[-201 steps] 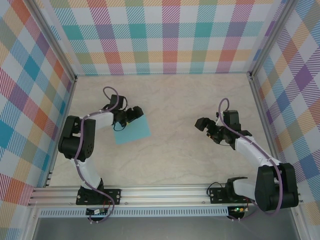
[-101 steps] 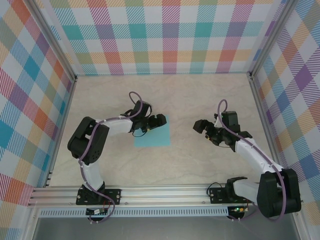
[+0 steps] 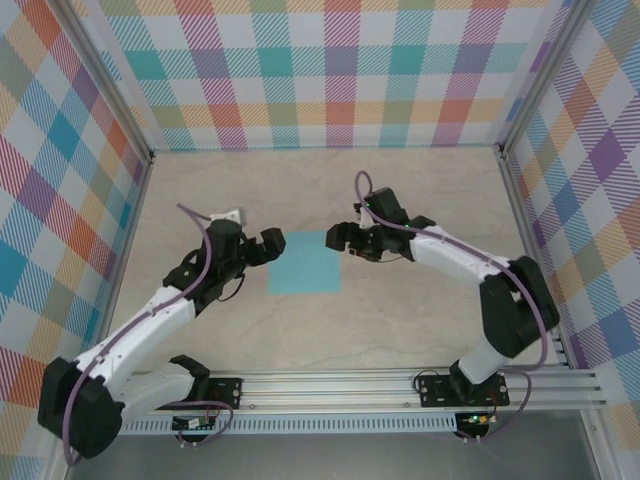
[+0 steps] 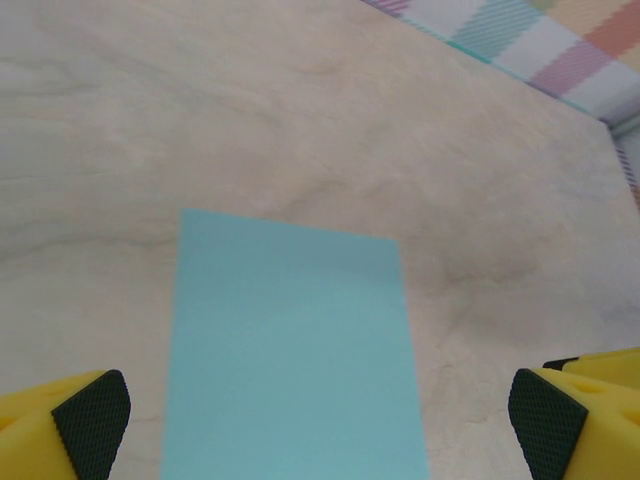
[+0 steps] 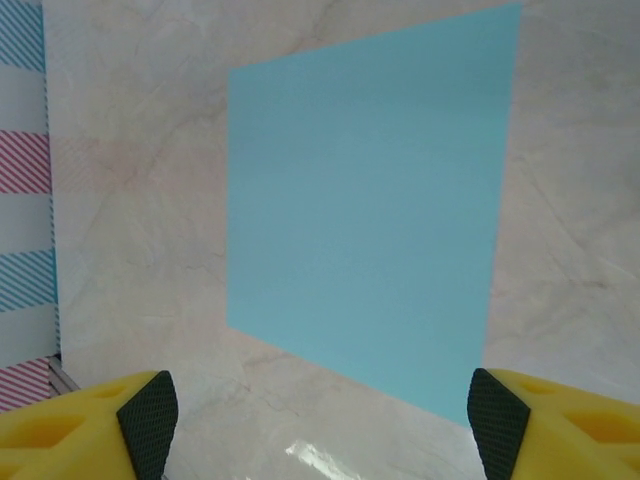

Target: Fold a paper plane with a square sheet of paper (pick it up from the middle)

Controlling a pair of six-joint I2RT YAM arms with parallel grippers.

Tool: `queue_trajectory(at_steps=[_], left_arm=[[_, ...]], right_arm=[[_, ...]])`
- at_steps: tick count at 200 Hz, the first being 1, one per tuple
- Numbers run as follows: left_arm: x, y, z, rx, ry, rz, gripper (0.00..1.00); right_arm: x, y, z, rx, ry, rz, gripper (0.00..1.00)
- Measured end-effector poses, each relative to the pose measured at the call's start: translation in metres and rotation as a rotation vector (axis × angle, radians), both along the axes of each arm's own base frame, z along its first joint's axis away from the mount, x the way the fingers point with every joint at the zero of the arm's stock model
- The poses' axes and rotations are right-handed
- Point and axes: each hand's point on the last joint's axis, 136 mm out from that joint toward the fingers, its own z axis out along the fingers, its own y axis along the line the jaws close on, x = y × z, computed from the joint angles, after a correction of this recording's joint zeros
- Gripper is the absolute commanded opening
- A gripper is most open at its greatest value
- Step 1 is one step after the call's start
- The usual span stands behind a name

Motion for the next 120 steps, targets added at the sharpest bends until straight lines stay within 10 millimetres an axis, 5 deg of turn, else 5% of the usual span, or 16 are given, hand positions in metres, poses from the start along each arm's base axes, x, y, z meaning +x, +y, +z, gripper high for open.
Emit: queue_trajectory(at_steps=[44,120], left_arm=[[-0.03,0.049,-0.04,0.016,0.086,0.139,1.0],[-0.042,0.056,-0.043,-0.027,0.091,0.162,1.0]], right_arm=[[0.007,0.046,-0.043,-0.062,0.085,0.067,0.74],[0.005,0.058,-0.09,-0.121,0.188,0.08,0.73]])
